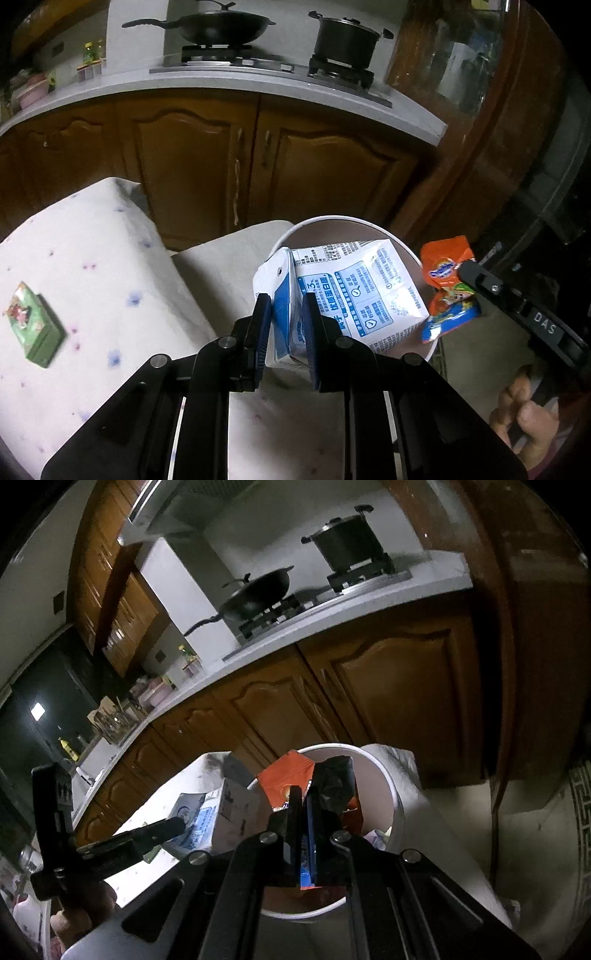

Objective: Collect trash
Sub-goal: 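Open both tools to drop the carton and Ovaltine bag into the bin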

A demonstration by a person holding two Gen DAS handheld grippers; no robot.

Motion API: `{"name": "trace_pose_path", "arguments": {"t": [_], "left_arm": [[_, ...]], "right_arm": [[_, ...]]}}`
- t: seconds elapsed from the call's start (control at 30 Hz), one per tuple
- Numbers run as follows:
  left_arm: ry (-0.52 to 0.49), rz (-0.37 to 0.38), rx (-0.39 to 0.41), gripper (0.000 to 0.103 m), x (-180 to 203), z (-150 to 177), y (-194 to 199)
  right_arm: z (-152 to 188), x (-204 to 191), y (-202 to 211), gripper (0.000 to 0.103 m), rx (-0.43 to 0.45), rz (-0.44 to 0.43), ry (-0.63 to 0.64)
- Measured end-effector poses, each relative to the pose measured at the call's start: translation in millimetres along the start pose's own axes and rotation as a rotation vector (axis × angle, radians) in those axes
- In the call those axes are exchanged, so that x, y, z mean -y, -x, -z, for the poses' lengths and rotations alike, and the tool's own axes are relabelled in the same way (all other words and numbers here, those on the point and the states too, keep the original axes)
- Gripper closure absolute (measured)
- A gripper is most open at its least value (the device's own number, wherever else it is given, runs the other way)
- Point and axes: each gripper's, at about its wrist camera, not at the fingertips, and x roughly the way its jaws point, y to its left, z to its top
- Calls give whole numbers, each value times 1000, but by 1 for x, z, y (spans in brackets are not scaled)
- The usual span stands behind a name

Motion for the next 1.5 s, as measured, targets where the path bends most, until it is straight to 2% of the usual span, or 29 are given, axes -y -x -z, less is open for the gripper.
{"name": "trace_pose_path", "arguments": {"t": [0.63, 0.93, 1.5], "left_arm": [[-40, 1, -48, 87, 9, 2, -27], [-71, -24, -50, 87, 18, 4, -33], [-98, -21, -53, 86, 23, 5, -38]], "right_arm": [[1, 11, -17, 101, -30, 6, -11], [2, 14, -19, 101, -35, 3, -16], [3, 21, -28, 101, -41, 4, -19]]}}
